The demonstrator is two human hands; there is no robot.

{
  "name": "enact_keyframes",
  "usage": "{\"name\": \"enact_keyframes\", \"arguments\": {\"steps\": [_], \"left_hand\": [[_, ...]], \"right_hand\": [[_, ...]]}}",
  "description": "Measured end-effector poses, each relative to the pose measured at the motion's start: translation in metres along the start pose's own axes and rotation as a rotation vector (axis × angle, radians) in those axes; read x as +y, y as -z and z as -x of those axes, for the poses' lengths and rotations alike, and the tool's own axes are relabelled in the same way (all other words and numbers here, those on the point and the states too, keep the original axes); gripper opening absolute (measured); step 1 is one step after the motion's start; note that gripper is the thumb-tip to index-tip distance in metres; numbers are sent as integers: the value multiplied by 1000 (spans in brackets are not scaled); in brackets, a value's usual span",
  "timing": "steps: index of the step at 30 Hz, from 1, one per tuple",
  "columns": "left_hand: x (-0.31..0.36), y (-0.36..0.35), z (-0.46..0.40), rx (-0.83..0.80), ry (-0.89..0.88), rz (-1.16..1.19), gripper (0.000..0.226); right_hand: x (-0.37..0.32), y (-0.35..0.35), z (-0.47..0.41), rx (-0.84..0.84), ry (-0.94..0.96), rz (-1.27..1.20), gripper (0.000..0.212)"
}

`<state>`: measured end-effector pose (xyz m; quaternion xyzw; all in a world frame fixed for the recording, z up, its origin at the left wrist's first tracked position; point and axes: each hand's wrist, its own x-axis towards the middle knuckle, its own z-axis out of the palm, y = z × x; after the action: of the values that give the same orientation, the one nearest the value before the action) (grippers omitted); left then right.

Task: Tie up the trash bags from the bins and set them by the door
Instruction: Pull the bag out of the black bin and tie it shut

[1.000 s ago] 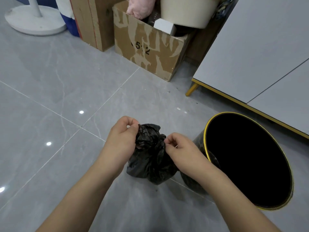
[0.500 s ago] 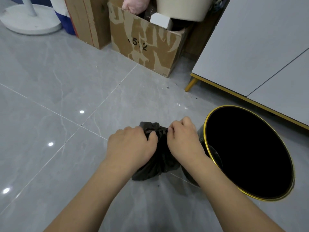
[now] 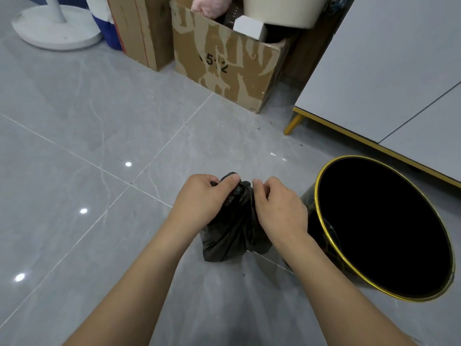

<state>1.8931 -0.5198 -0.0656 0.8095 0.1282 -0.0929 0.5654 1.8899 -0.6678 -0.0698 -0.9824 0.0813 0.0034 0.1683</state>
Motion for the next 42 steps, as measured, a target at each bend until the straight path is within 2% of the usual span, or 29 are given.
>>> {"name": "enact_keyframes", "arguments": {"steps": [3,6,8,12,16,19,21,22,25,26,27,29,31,33,35,38,40,42], "left_hand": [[-16,19,-13,172,37,33,49],[-40,35,-18,385,44,-179,52],[-47,24,-15,377,12,-187,52],[-50,0,-15,245,-33,-76,53],[-74,45,-38,417,154,171,43],[-87,52,-39,473,215,149,37],[-85,41,-37,400,200,200,42],[-81,35,-35,292,223,244,42],[-67,36,-26,-201,360,240,34],[-67,42,-27,-284,363,187,31],[-67,49,-29,-295,344,172,28],[-73,64,-36,-152,286,300,24],[-79,75,-40,-11,250,412,22],[-82,72,-38,5,216,281,15],[-83,61,-27,-55,159,82,12],[-76,57,-3,-201,62,-101,22],[-70,60,14,-297,7,-212,25],[-65,60,31,-361,-73,-461,21]], "right_hand": [[12,7,2,76,24,32,44],[26,9,12,58,-34,102,43],[16,-3,22,13,-3,141,43],[-9,-24,32,-45,40,55,43],[16,-19,38,-84,-8,106,47],[22,-18,42,-163,7,168,51],[18,-21,38,-279,-22,133,61],[16,-21,37,-367,-37,73,65],[13,-11,36,-700,-176,-272,65],[16,-6,37,-824,-229,-360,60],[20,-3,37,-927,-253,-402,55],[30,-2,38,-994,-271,-457,46],[34,-5,35,-924,-343,-573,40],[34,-6,31,-861,-427,-748,39],[30,-5,24,-784,-521,-1045,36],[25,-3,14,-531,-648,-1398,27],[20,-2,8,-375,-668,-1472,25],[14,2,0,-281,-636,-1471,27]]}}
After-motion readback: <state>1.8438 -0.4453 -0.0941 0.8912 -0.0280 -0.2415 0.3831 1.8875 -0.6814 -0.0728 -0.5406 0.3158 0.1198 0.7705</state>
